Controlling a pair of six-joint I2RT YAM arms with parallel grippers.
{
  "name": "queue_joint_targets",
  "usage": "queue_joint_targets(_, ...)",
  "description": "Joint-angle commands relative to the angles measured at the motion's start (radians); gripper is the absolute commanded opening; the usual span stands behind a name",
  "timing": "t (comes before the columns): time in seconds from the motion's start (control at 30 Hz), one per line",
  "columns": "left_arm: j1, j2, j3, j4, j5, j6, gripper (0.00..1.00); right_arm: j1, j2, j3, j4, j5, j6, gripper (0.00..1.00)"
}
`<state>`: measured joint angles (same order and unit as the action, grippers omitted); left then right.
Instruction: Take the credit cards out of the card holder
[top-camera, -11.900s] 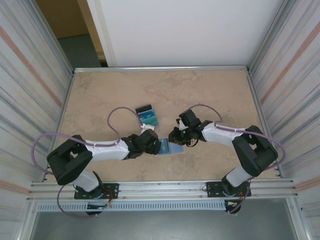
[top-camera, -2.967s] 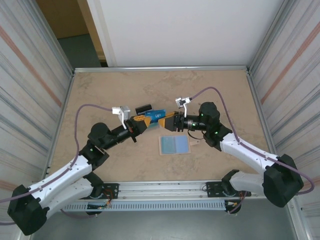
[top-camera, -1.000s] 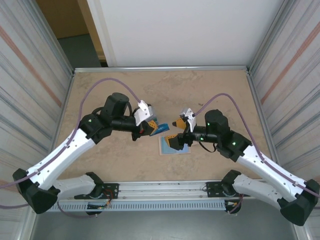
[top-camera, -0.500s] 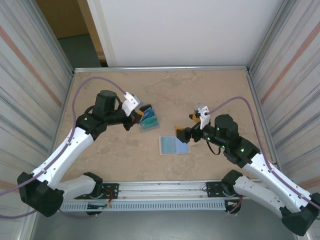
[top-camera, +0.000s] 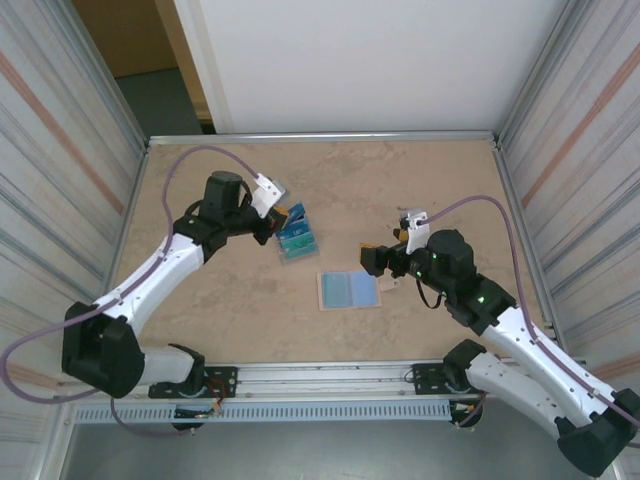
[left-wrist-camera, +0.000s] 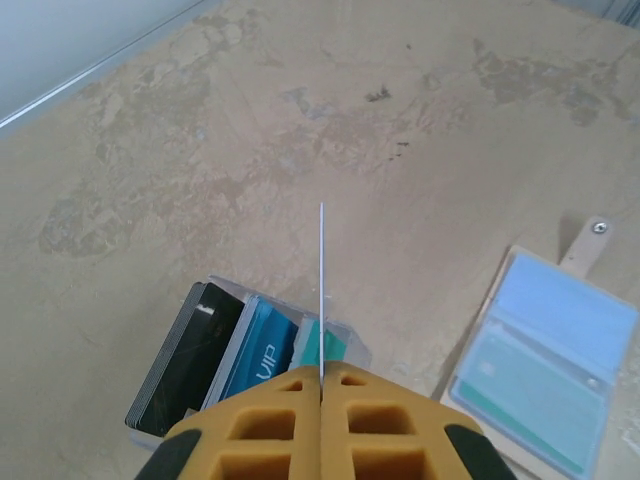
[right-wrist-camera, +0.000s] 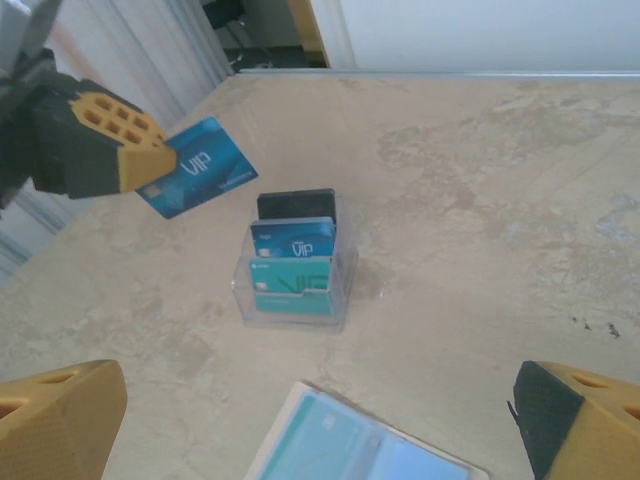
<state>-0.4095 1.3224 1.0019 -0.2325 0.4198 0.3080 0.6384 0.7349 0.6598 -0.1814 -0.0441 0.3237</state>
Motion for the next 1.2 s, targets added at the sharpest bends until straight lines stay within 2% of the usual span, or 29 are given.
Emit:
queue_joint_targets(0.0, 0.006, 0.034, -0.026, 0.084, -0.014, 0.05, 0.0, -0.012, 0.016, -0.002, 0.014, 0.025, 0.035, 0.99)
queue_joint_targets(0.43, 0.008, 0.164, -0.039, 0.133, 0.0, 0.164, 0.0, -0.013, 0.083, 0.021, -0.037, 0.041, 0.074, 0.99)
queue_joint_targets(0.93, 0.018, 0.275, 0.01, 0.102, -0.046, 0.269, 0.0, -0.013, 0.017, -0.003, -0.051, 0.081, 0.084, 0.99)
queue_joint_targets(1.17, 0.028, 0.314, 0.048, 0.089, -0.031, 0.311, 0.0, -0.014, 0.003, -0.012, -0.052, 0.084, 0.091, 0.99)
